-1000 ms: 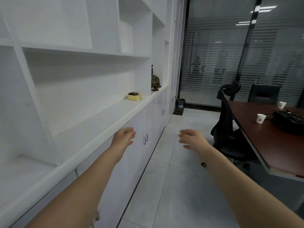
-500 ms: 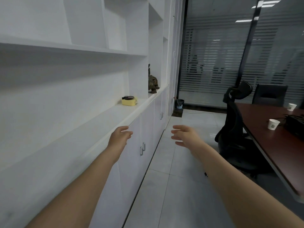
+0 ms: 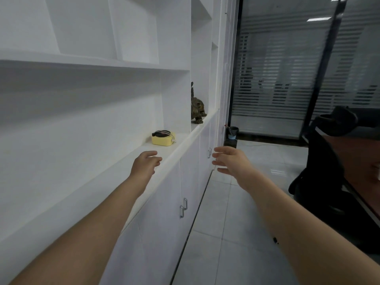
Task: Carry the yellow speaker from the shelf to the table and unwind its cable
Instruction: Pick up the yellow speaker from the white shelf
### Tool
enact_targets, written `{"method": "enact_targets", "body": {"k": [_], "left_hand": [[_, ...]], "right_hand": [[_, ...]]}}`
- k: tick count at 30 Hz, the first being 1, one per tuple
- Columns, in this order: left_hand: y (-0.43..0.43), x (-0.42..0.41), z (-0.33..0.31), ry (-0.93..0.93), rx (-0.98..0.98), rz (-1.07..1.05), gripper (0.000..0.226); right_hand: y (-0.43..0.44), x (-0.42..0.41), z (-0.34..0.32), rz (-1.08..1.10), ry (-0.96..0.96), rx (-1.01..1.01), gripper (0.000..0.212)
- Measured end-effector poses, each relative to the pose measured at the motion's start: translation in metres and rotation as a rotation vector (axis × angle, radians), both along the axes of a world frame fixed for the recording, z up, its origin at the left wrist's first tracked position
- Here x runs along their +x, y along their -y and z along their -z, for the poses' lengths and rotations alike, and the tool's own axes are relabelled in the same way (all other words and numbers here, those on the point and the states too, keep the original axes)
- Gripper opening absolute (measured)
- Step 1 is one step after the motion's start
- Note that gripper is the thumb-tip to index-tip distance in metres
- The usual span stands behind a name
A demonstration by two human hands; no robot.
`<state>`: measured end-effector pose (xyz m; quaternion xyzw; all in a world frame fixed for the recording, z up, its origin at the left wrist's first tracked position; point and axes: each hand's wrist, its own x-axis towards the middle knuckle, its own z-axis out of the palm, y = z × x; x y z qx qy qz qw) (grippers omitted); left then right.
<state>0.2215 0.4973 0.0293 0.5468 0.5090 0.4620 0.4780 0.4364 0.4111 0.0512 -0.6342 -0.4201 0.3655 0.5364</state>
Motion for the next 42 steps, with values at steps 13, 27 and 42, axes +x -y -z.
{"method": "enact_targets", "body": {"k": [13, 27, 42], "left_hand": [[-0.148, 0.088, 0.012, 0.075, -0.009, -0.183, 0.021], [-0.276, 0.141, 0.032, 0.041, -0.012, -0.375, 0.017], [-0.457, 0.154, 0.066, 0.021, -0.059, -0.636, 0.018]], "right_hand": [[-0.186, 0.101, 0.014, -0.133, -0.022, -0.035, 0.034], [-0.36, 0.15, 0.025, -0.323, -0.039, -0.07, 0.042], [-0.579, 0.142, 0.049, -0.633, 0.075, -0.171, 0.032]]}}
